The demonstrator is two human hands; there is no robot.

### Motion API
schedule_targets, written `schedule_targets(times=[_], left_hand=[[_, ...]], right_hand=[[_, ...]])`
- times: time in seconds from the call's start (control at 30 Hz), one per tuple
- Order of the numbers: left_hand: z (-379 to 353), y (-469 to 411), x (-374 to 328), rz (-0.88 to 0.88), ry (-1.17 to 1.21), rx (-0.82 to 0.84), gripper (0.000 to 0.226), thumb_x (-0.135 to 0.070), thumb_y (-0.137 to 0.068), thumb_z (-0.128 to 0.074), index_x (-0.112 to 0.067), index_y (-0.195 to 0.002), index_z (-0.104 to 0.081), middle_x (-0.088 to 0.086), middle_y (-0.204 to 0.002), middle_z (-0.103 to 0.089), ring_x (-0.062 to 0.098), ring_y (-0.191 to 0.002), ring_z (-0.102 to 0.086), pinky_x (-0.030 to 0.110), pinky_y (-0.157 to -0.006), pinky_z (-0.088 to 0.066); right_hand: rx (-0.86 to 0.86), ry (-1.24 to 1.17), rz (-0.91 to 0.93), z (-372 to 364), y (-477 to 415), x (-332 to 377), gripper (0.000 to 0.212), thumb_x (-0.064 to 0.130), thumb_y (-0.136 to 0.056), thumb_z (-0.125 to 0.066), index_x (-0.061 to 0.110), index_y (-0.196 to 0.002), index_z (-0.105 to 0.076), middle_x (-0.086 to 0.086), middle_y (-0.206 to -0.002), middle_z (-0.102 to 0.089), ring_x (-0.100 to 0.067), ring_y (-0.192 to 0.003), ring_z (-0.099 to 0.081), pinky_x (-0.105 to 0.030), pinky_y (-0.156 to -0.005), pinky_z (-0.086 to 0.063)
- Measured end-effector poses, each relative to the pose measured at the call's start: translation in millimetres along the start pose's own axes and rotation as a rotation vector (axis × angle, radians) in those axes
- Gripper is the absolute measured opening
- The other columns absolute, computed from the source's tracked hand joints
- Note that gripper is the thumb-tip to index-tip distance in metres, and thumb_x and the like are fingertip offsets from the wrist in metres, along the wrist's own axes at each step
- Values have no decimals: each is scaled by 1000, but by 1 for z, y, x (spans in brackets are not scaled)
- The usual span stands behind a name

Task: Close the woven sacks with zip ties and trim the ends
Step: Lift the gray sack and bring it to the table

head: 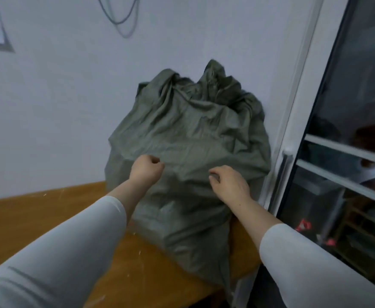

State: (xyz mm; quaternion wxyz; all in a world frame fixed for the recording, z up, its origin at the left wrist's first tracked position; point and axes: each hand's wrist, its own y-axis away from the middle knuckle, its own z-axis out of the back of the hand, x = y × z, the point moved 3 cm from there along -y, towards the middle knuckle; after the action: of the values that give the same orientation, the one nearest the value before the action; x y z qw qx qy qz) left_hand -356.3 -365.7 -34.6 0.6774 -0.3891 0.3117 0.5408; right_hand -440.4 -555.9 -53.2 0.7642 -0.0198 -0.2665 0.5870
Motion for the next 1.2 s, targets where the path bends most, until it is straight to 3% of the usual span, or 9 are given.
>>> schedule_targets(times=[0.07,0.13,0.23,0.43,0.57,0.8,1.0,1.1,1.2], left_hand=[[-11,-37,-20,-57,-44,5,30,-18,-88,-54,-25,-60,-46,8,-87,-52,20,-82,-51,26,-76,-38],[-21,-74,-37,-120,-97,12,16,-23,-87,-56,-14,-95,-66,12,-108,-62,25,-103,-58,30,-88,-43],[-32,-128,-54,-194,-221,-13,53,-32,-84,-61,-9,-130,-51,14,-133,-51,30,-124,-47,36,-102,-40],[-39,-215,-81,-236,-455,-96,88,-55,-73,-66,-27,-145,-24,9,-154,-13,34,-142,-7,50,-114,-17],[-41,-265,-95,-180,-445,-62,116,-63,-61,-73,-42,-145,3,3,-155,23,32,-141,23,62,-112,1],[-53,-337,-96,-72,-512,-3,149,-73,-40,-76,-37,-139,30,5,-147,41,31,-135,37,66,-107,6],[-67,-386,-95,-20,-611,-29,162,-66,-34,-82,-26,-138,35,15,-142,45,38,-135,32,58,-115,-1],[-66,-404,-98,52,-577,25,166,-68,-30,-81,-27,-135,40,20,-153,19,42,-143,-2,56,-114,-17],[-65,-415,-105,53,-562,-73,156,-69,-40,-79,-17,-142,26,20,-152,-21,40,-137,-27,54,-111,-26]], right_hand=[[-71,35,5,13,-36,-10,35,30,-94,-46,21,-126,-55,-5,-130,-50,-26,-119,-48,-36,-95,-45],[-142,49,-13,27,-74,-19,39,33,-93,-48,25,-130,-51,-5,-137,-44,-27,-122,-45,-36,-98,-43],[-213,106,-65,47,-126,-28,49,42,-90,-50,35,-138,-39,-7,-148,-28,-31,-131,-34,-44,-109,-33],[-168,260,-145,75,-216,-42,109,72,-62,-65,52,-141,8,-5,-150,35,-38,-140,25,-70,-107,-2],[-22,217,-179,78,-279,-53,134,76,-41,-73,55,-136,21,-1,-140,51,-39,-134,36,-76,-101,-1],[241,183,-93,31,-362,-64,138,67,-41,-80,52,-139,16,-2,-155,21,-39,-142,14,-71,-106,-10],[236,244,22,18,-415,-68,88,71,-46,-68,36,-123,-44,-2,-124,-49,-33,-118,-46,-57,-100,-37],[282,171,48,15,-427,-65,56,65,-49,-66,35,-94,-54,3,-109,-59,-26,-104,-54,-51,-97,-41],[312,55,87,15,-432,-62,49,54,-59,-71,30,-101,-62,3,-109,-62,-21,-100,-56,-44,-94,-46]])
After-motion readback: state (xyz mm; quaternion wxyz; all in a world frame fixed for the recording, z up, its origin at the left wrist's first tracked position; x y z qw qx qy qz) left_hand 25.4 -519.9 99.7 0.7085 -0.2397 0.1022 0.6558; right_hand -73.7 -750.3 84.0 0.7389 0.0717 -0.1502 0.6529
